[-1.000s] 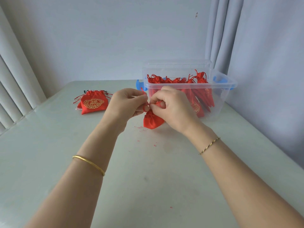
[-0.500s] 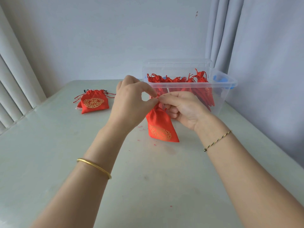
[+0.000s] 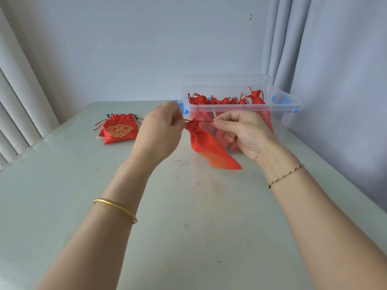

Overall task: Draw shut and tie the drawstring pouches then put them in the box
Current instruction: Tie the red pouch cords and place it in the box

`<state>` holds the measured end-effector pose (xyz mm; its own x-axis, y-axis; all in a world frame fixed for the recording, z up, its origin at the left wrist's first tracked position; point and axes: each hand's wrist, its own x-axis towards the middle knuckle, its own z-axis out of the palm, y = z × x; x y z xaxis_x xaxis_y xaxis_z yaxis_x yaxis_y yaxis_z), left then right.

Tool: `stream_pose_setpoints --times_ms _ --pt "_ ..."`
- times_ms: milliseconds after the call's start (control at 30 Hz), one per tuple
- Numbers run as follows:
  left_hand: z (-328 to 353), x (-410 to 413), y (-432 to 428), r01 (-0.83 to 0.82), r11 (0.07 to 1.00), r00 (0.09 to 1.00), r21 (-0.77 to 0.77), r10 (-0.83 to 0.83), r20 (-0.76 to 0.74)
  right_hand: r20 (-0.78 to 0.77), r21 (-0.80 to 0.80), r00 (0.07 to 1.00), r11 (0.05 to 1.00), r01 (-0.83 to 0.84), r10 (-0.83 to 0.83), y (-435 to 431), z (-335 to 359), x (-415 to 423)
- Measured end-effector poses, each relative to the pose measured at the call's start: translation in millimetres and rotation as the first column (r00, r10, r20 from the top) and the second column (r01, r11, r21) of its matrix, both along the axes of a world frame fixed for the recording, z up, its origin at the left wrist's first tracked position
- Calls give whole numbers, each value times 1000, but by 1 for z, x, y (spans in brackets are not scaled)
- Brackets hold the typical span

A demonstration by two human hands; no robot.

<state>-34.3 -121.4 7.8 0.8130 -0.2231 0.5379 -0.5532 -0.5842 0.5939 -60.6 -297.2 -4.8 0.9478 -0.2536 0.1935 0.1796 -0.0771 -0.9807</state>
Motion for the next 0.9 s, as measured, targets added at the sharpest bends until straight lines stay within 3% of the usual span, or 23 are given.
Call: stream_pose_setpoints --times_ms 100,200,267,333,433,500,600,733,900 --pt "-2 0 0 3 1000 1000 13 -3 17 -30 26 998 998 50 -49 -4 -4 3" --pt "-6 -2 -5 4 999 1000 45 -5 21 -10 -139 991 981 132 -135 -5 -9 3" --pt "-6 -3 -6 15 1000 997 -3 -15 -69 -37 -225 997 972 63 -73 -5 -3 -4" --pt "-4 -4 -6 30 996 988 -89 -43 -149 -157 -266 987 961 -71 29 -4 10 -15" --pt "-1 -8 -8 68 975 975 -212 -110 -193 -262 -515 964 837 -185 52 9 25 -27" --pt "2 -13 -10 104 952 962 -289 -170 -212 -201 -685 979 710 -160 27 20 26 -31" --pt "11 -17 -14 178 903 932 -391 -282 -227 -88 -757 995 652 -43 -36 21 28 -33" --pt "34 -19 -26 278 854 899 -441 -392 -193 -38 -761 996 648 21 -77 2 49 -38" --pt "56 -8 -47 270 851 912 -450 -376 -165 241 -571 923 725 386 -301 -39 99 -34"
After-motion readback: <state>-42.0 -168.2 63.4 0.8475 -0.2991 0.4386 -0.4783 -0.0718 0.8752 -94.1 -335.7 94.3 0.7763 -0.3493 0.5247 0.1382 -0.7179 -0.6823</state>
